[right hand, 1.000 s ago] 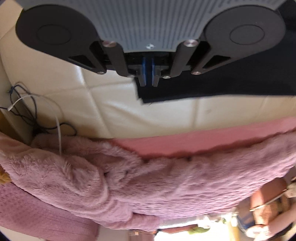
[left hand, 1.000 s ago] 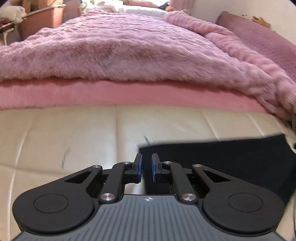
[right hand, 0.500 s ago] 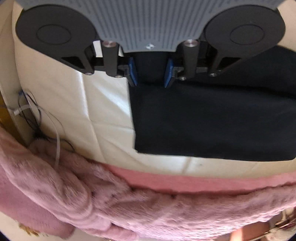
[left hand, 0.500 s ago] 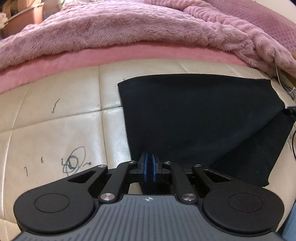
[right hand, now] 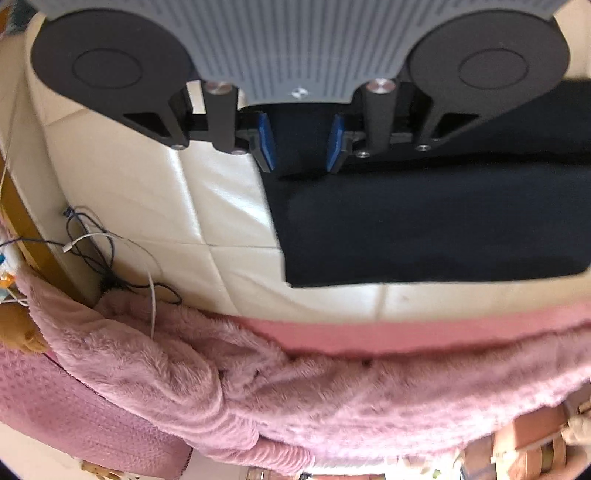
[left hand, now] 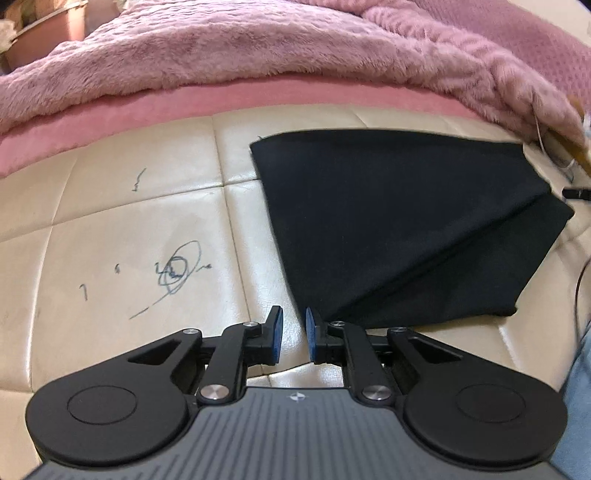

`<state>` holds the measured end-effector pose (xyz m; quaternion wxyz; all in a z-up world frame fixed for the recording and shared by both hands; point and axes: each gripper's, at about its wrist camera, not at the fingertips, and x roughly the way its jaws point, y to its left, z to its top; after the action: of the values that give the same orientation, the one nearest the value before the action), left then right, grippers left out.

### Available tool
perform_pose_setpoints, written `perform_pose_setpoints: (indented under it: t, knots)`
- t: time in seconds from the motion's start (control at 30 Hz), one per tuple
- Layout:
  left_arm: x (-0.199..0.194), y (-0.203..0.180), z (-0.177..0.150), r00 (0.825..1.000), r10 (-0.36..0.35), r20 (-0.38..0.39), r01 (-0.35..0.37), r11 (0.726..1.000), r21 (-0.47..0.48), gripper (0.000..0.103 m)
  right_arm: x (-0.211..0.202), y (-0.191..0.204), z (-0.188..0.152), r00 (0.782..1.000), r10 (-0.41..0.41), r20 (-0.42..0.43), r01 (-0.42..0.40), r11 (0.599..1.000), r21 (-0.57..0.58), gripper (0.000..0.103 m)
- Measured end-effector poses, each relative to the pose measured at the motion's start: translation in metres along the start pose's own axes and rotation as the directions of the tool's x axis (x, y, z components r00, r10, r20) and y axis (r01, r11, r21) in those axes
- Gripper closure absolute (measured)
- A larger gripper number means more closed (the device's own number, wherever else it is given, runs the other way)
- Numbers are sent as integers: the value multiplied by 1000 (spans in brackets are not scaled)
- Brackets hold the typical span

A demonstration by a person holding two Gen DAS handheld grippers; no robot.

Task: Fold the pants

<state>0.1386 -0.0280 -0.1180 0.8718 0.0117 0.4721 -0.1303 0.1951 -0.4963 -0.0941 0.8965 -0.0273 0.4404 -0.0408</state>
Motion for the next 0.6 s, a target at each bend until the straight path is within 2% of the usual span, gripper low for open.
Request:
perform_pose_setpoints:
  t: [0.17,0.23,0.3,0.43,0.6]
  knots:
    - [-8,23,8,997,-52,60,61,985,-162,71,-14,43,-5,995,97,33,-98,995,25,73]
    - [-8,31,13,992,-77,96,98,968,-231,57,-13,64,-7,991,129,45,-130,991,32,71]
    - [-6,40,17,985,-109,133,145,943,-300,48,-10,84,-8,987,156,51,-158,986,48,71]
    - [12,56,26,972,-176,157,227,882,-412,46,0,122,-7,975,219,41,-222,971,91,71]
    - [36,80,26,955,-236,180,295,805,-515,46,5,163,-1,960,279,33,-280,957,71,71]
